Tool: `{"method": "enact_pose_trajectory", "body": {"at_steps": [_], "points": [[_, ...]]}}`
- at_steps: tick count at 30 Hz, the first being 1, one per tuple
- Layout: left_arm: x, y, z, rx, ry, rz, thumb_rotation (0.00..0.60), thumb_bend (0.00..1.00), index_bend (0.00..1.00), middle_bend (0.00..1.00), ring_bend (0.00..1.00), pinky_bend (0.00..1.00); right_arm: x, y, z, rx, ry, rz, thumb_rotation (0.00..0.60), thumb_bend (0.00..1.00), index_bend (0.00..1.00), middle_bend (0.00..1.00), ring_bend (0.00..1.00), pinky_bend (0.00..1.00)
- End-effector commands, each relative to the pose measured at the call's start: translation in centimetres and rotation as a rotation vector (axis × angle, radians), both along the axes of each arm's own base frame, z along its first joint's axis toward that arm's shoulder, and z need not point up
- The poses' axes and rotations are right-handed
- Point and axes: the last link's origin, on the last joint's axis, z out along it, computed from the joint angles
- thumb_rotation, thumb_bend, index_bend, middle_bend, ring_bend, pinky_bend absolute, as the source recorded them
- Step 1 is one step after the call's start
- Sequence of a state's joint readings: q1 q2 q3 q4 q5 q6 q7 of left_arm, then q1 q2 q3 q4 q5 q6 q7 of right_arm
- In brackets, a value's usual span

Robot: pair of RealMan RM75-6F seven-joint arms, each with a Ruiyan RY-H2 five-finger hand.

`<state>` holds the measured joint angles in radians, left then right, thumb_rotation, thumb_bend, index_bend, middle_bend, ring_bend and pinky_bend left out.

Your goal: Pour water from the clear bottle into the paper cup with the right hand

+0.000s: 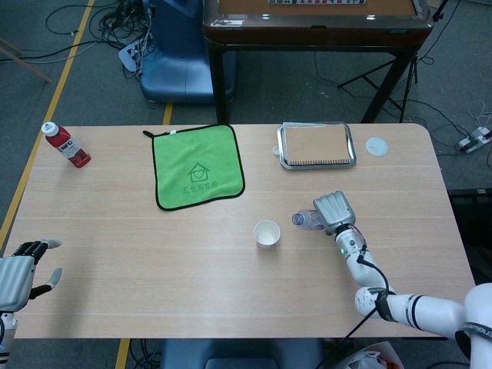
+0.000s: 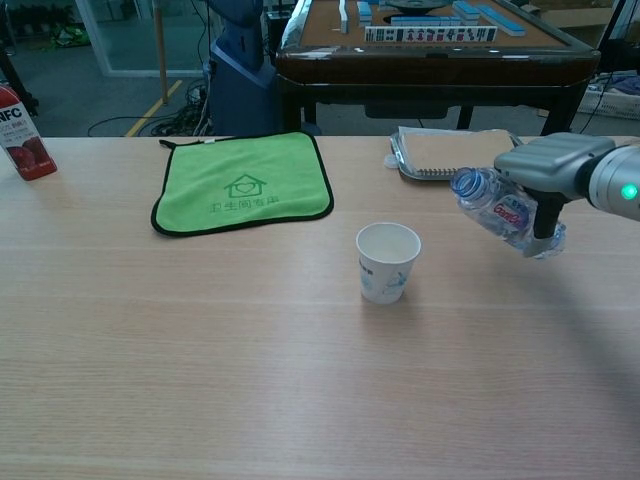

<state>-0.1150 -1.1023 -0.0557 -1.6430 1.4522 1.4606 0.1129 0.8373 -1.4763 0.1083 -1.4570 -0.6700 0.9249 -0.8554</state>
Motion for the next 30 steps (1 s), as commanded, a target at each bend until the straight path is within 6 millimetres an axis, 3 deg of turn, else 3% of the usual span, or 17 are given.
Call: {"method": "enact_pose_trajectory", "body": {"at_steps": [1, 12, 30], "points": [[0.0, 0.0, 0.0, 0.001, 0.0, 0.0, 0.6, 0.28, 0.33, 0.34, 0.31, 0.67, 1.3, -0.2, -0.3, 0.002, 0.035, 0.014, 0.6, 0.08, 0.61, 0.56, 0.5, 0.48], [-0.1, 0.0, 0.1, -0.001, -0.003, 0.005, 0.6, 0.28, 0.33, 0.34, 0.31, 0.67, 3.9, -0.4, -0.6, 0.01, 0.156, 0.044, 0.6, 0.09, 0.61, 0.56, 0.5, 0.49], [0.0, 0.0, 0.1, -0.001, -0.007, 0.004, 0.6, 0.28, 0.33, 0.34, 0.31, 0.67, 5.7, 0.0, -0.8, 0.013, 0.341, 0.092, 0.6, 0.09, 0.62, 0.57, 0.5, 0.49]]}}
